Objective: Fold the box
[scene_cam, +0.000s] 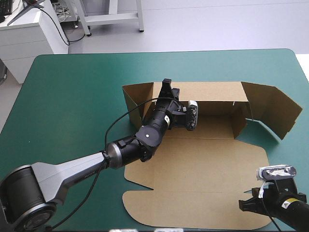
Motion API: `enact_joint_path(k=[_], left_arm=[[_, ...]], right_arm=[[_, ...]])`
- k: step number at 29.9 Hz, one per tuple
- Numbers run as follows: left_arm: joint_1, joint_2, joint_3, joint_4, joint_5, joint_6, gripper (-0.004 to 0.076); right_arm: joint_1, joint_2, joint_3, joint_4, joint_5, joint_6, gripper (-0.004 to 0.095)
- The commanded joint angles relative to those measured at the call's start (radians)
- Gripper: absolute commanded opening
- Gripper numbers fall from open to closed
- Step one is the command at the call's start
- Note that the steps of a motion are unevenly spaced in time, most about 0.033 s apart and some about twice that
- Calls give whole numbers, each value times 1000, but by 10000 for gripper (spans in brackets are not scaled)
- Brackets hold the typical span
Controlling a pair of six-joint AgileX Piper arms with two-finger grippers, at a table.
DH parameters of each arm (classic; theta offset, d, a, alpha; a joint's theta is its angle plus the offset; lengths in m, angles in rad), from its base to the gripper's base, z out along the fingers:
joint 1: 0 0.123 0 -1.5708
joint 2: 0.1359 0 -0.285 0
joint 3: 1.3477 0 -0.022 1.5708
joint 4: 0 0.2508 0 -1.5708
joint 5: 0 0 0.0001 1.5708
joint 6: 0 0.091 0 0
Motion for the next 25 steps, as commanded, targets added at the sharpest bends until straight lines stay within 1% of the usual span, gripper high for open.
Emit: enact_joint_path(k=[1, 2, 3, 7, 8, 10, 13, 16, 19, 22, 25], left_arm=[[-7, -48, -23, 26, 14, -17, -8], [-7, -48, -23, 26, 14, -17, -8], [-7, -48, -23, 26, 14, -17, -8], [-7, -48, -23, 26, 14, -17, -8], [-7, -48, -23, 26, 12, -17, -8], [-7, -48, -23, 26, 12, -17, -8], [-7, -48, -23, 13, -10, -34, -8], [-7, -48, -23, 8, -38, -36, -8], [-7, -48, -23, 14, -64, -36, -8], [-7, -48, -23, -8, -83, -36, -8], [-7, -48, -23, -32, -90, -36, -8]], right_arm=[[-7, 8, -27, 68, -42, 1, 156], [-7, 8, -27, 86, -42, 1, 215], [-7, 8, -27, 97, -45, 1, 300], [-7, 8, -27, 92, -78, -19, 672], [-7, 8, -27, 89, -84, -21, 740], [-7, 8, -27, 91, -89, -21, 798], [-7, 8, -27, 104, -84, -6, 779], [-7, 8, -27, 123, -76, -46, 743], [-7, 8, -27, 116, -71, -79, 720], [-7, 8, -53, 114, -106, -45, 709], [-7, 24, -127, 93, -157, -38, 682]])
